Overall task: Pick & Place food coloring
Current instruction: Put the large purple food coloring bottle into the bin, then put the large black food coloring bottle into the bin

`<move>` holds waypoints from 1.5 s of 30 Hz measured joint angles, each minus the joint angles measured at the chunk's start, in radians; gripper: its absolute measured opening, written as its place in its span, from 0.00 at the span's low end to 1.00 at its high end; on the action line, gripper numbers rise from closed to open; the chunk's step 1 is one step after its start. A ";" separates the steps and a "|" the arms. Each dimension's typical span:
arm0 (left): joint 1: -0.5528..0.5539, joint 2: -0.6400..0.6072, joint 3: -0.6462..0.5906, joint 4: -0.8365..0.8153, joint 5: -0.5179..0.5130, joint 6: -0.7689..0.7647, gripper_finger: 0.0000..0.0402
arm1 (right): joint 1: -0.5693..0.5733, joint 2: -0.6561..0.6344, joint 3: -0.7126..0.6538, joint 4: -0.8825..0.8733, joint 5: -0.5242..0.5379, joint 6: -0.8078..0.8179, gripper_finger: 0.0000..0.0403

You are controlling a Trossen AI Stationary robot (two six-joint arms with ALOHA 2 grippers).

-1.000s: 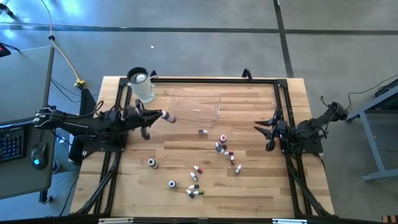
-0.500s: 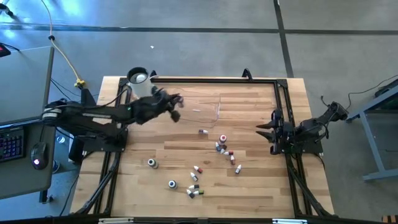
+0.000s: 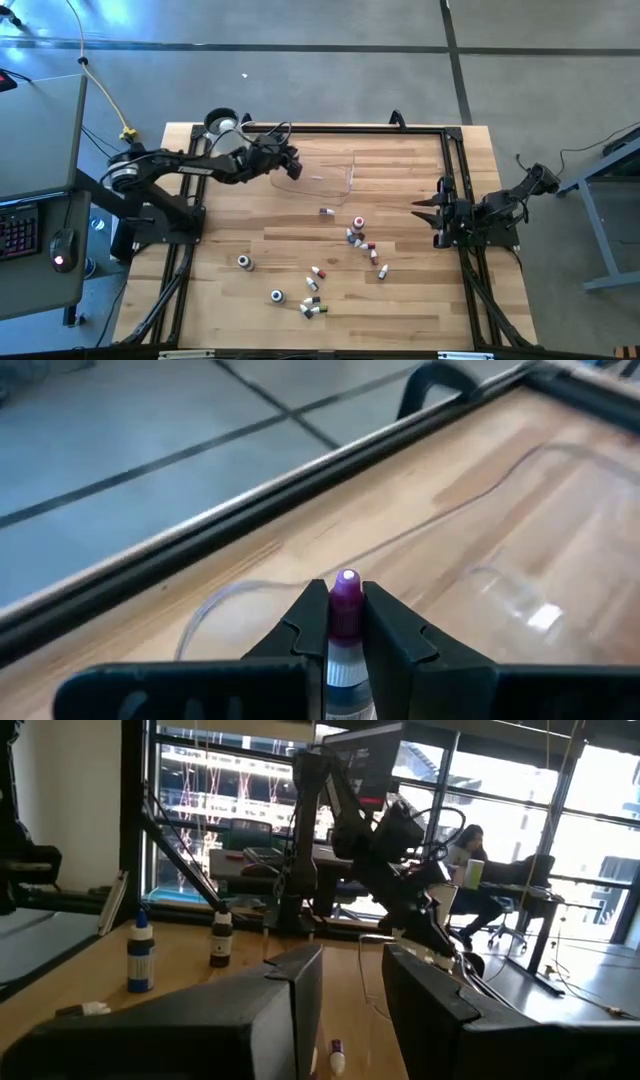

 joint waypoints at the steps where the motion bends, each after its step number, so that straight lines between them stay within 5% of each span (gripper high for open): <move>1: -0.001 0.020 0.000 0.011 -0.015 0.000 0.08 | 0.000 0.000 0.000 0.000 -0.001 0.000 0.25; 9: -0.002 0.065 0.002 0.078 -0.114 0.038 0.08 | 0.000 0.000 0.000 0.000 -0.002 0.003 0.25; 19: -0.001 0.067 -0.001 0.083 -0.147 0.113 0.22 | 0.000 0.000 0.000 0.000 -0.003 0.003 0.25; 30: -0.001 -0.097 -0.002 0.080 -0.054 0.126 0.23 | 0.000 0.000 0.000 0.000 -0.014 0.006 0.25; 36: -0.001 -0.337 -0.002 -0.012 0.109 0.186 0.23 | 0.000 0.000 0.000 -0.010 -0.206 0.072 0.25; 45: -0.002 -0.619 0.000 -0.412 0.631 0.192 0.23 | 0.000 0.000 0.000 0.188 -0.327 -0.159 0.25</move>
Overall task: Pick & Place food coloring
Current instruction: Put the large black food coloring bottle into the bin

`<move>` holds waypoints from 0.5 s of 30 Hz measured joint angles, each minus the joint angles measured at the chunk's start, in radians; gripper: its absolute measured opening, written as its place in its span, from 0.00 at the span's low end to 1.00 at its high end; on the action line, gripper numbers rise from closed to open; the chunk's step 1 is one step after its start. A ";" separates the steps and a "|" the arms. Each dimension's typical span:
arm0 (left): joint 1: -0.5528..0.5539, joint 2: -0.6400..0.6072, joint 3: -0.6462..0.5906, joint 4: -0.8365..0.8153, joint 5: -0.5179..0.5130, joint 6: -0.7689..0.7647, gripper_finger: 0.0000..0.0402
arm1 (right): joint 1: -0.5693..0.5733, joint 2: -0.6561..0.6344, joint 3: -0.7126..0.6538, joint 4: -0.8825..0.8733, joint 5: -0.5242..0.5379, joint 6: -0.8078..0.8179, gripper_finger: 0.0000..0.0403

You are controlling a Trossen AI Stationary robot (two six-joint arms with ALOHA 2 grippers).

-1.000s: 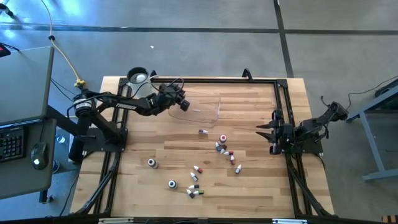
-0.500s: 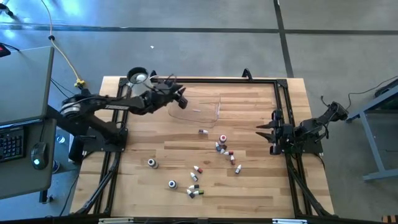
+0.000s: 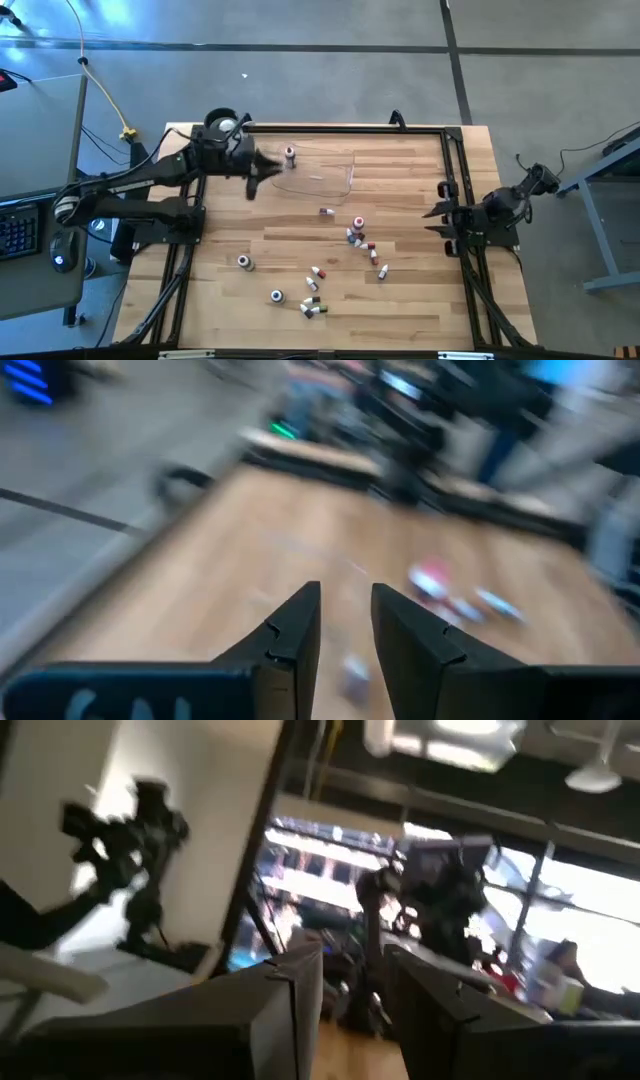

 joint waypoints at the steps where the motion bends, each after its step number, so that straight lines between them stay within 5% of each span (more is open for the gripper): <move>1: 0.000 -0.011 -0.003 -0.038 0.046 0.000 0.23 | 0.000 0.000 0.000 0.025 -0.011 0.001 0.25; 5: -0.037 -0.015 -0.039 -0.072 0.124 0.011 0.23 | 0.000 0.000 0.000 0.156 0.057 0.011 0.25; 15: -0.165 0.006 -0.071 -0.002 -0.019 0.044 0.23 | 0.000 0.000 0.000 0.331 0.199 0.013 0.25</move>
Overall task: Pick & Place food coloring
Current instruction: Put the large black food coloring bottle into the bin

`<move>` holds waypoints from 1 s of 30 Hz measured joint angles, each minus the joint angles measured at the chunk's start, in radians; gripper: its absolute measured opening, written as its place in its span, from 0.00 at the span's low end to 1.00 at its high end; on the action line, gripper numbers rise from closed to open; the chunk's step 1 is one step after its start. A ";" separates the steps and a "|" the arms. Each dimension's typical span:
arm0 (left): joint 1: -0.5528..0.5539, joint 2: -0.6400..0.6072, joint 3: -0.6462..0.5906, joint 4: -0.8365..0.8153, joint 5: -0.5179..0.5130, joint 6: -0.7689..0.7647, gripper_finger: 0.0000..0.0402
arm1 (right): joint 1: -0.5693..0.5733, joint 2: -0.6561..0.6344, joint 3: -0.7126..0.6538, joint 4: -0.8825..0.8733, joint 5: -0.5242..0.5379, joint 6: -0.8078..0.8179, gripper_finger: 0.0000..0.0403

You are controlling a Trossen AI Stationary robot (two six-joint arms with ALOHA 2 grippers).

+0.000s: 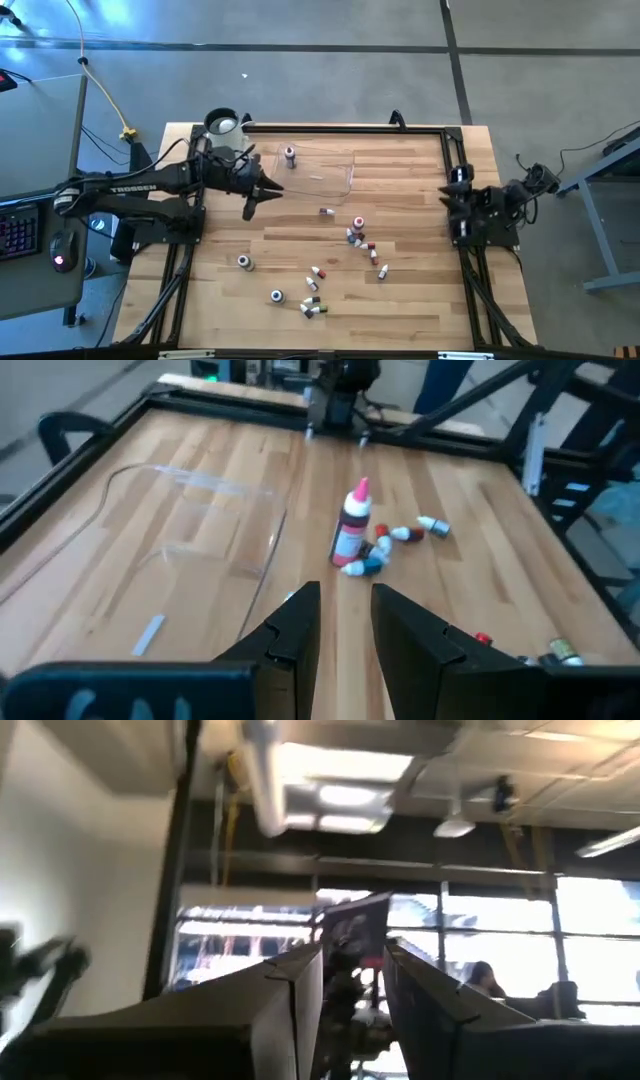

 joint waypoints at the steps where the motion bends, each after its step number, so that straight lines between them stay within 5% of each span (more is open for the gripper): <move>1: -0.011 0.000 0.000 0.005 0.000 0.000 0.23 | 0.000 0.000 0.000 0.034 0.011 0.000 0.25; 10: -0.124 0.000 0.000 0.045 -0.003 0.071 0.23 | 0.000 0.000 0.000 0.265 -0.011 -0.012 0.25; 15: -0.184 0.019 0.000 0.035 -0.009 0.065 0.23 | 0.000 0.000 0.000 0.275 0.123 0.059 0.25; 21: -0.287 0.026 0.031 0.004 -0.100 0.047 0.23 | -0.001 0.000 0.000 0.229 0.195 0.066 0.25; 30: -0.486 0.012 0.121 -0.253 -0.153 -0.072 0.23 | -0.001 0.073 0.000 0.070 0.291 0.013 0.25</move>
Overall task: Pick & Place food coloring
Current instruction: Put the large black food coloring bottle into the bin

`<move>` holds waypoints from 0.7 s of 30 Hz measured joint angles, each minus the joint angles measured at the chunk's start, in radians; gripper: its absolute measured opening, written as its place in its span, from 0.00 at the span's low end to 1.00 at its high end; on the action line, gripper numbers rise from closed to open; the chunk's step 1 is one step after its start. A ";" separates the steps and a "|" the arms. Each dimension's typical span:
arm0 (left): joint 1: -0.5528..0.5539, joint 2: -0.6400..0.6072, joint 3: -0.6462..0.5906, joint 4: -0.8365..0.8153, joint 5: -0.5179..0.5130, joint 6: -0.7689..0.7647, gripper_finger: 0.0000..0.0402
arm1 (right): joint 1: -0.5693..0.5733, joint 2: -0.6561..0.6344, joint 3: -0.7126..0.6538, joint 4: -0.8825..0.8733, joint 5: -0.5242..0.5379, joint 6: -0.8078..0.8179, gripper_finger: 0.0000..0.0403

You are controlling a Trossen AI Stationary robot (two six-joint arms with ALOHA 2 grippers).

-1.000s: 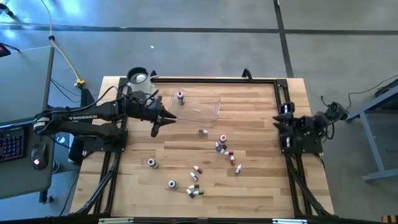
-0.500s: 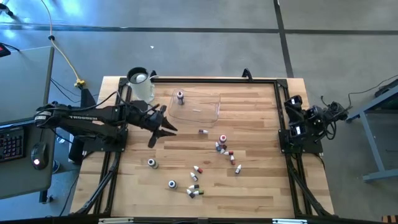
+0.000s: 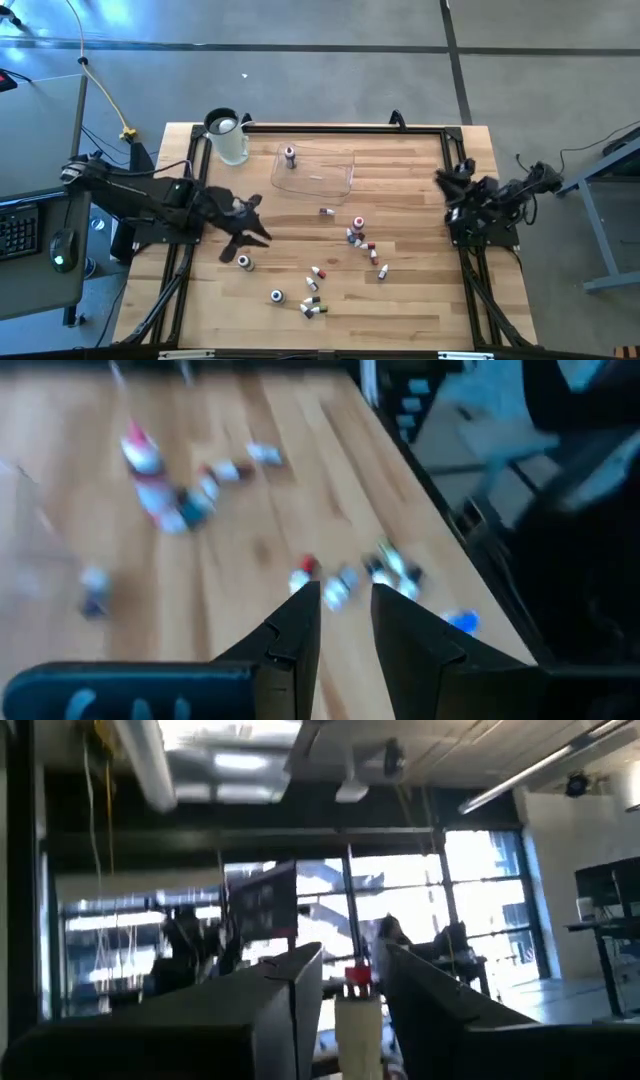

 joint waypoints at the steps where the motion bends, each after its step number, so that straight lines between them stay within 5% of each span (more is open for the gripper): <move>1: -0.014 0.000 0.000 -0.005 -0.035 -0.026 0.23 | 0.000 0.034 0.000 -0.005 -0.011 0.016 0.25; 6: -0.069 0.001 0.000 -0.048 -0.183 -0.114 0.23 | -0.030 0.270 0.081 -0.015 -0.123 0.138 0.25; 13: -0.120 0.000 0.000 -0.046 -0.189 -0.217 0.23 | -0.088 0.691 0.275 -0.108 -0.088 0.243 0.25; 17: -0.128 0.000 0.000 -0.046 -0.210 -0.176 0.23 | -0.091 0.830 0.381 -0.141 -0.087 0.248 0.25; 21: -0.127 0.001 0.000 -0.045 -0.334 -0.196 0.23 | -0.091 0.910 0.441 -0.204 -0.088 0.275 0.25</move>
